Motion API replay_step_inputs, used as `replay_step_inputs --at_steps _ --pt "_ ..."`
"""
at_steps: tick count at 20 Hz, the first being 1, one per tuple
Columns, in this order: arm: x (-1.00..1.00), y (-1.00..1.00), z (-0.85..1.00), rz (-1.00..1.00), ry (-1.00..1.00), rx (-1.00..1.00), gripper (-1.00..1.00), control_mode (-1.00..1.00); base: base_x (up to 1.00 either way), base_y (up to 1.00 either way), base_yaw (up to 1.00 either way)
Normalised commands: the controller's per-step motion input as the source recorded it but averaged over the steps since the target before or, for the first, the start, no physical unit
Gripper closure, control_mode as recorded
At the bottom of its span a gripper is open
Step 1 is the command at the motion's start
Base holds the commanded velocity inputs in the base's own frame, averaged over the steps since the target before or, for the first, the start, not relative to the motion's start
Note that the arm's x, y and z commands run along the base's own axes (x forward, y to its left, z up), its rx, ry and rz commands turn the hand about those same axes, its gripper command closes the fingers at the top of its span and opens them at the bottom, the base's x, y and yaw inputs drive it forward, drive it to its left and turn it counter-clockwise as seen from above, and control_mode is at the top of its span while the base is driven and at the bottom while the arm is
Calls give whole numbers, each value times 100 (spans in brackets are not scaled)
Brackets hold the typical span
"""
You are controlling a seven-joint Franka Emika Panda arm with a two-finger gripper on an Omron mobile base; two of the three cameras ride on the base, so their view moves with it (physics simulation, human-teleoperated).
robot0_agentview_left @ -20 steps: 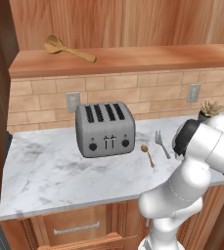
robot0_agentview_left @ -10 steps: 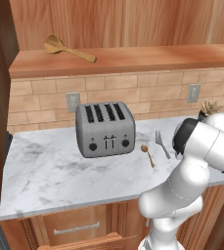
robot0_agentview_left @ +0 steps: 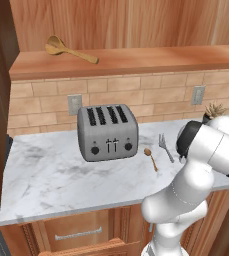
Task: Organize the utensils by type. Pick up the wooden spoons from the counter and place them in the open cabinet. Then pick up the metallic utensils from the counter and place them in the open drawer.
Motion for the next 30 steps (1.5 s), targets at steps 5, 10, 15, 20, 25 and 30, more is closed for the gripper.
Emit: replay_step_inputs --at_steps 5,10,15,20,25,30 --pt "0 0 0 0 0 0 100 -100 0 0 0" --pt "0 0 0 0 0 0 100 -100 0 0 0" --pt "-18 2 20 -2 -8 0 100 -100 0 0 0" --pt "-38 0 65 -3 -9 0 100 -100 0 0 0" --pt "-39 0 87 -5 -5 0 100 -100 0 0 0" --pt "-43 0 90 -12 -2 0 100 -100 0 0 0"
